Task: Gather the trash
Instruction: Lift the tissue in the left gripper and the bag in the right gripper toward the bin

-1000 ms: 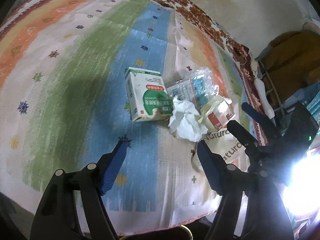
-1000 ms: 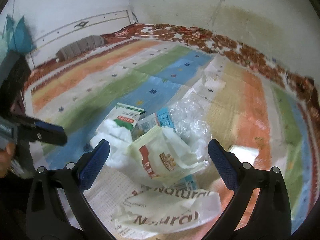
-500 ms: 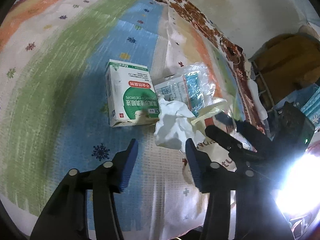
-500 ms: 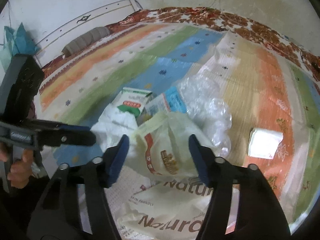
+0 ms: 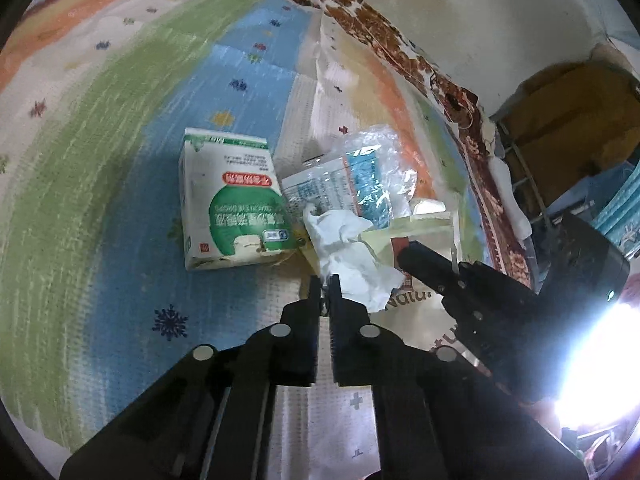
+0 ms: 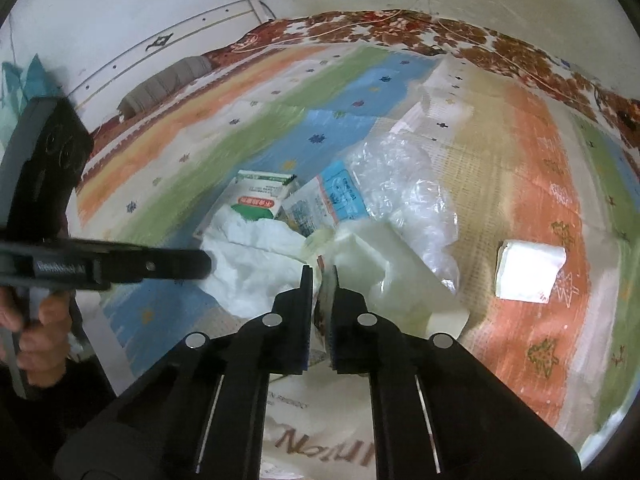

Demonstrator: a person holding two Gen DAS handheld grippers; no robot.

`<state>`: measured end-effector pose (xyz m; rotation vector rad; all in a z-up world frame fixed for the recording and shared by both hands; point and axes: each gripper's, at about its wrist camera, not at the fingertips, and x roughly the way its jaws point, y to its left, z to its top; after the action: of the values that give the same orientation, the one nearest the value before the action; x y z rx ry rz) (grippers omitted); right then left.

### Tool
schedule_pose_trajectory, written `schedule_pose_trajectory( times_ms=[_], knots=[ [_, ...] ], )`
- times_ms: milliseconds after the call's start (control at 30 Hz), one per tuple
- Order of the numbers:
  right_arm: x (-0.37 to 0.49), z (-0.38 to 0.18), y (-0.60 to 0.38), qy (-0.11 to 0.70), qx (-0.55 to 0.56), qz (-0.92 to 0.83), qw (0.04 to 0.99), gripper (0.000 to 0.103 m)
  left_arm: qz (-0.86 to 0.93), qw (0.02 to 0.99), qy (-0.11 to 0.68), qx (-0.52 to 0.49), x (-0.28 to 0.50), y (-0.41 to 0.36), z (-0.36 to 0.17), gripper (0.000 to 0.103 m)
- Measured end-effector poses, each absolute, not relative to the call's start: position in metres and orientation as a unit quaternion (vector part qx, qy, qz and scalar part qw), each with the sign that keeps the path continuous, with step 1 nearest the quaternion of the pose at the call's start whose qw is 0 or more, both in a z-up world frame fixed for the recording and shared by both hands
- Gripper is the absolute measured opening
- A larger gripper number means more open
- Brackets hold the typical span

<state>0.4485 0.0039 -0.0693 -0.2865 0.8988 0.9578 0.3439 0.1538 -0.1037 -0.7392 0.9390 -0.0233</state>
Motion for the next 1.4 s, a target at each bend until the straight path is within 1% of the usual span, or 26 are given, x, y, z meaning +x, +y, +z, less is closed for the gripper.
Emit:
schedule_pose_trajectory(
  times_ms=[133, 367, 533, 833, 1033, 1400],
  knots=[
    [0.449, -0.06, -0.001, 0.427, -0.111, 0.44, 0.782, 0.003, -0.01, 0.834, 0.432, -0.343, 0.342, 0.151, -0.087, 0.001],
    [0.443, -0.039, -0.019, 0.451, -0.101, 0.4, 0.791, 0.003, -0.003, 0.838, 0.42, -0.348, 0.325, 0.151, -0.056, 0.001],
    [0.432, -0.019, -0.03, 0.464, -0.074, 0.375, 0.799, 0.002, -0.016, 0.848, 0.418, -0.326, 0.306, 0.144, -0.031, 0.001],
    [0.379, 0.017, -0.034, 0.437, -0.087, 0.378, 0.811, 0.001, -0.027, 0.87, 0.398, -0.289, 0.276, 0.135, 0.014, 0.001],
    [0.348, 0.022, -0.047, 0.433, -0.095, 0.374, 0.815, 0.001, -0.043, 0.875, 0.393, -0.281, 0.255, 0.129, 0.034, 0.001],
    [0.301, 0.043, -0.061, 0.412, -0.098, 0.376, 0.824, 0.001, -0.036, 0.885, 0.399, -0.239, 0.222, 0.113, 0.051, 0.001]
  ],
)
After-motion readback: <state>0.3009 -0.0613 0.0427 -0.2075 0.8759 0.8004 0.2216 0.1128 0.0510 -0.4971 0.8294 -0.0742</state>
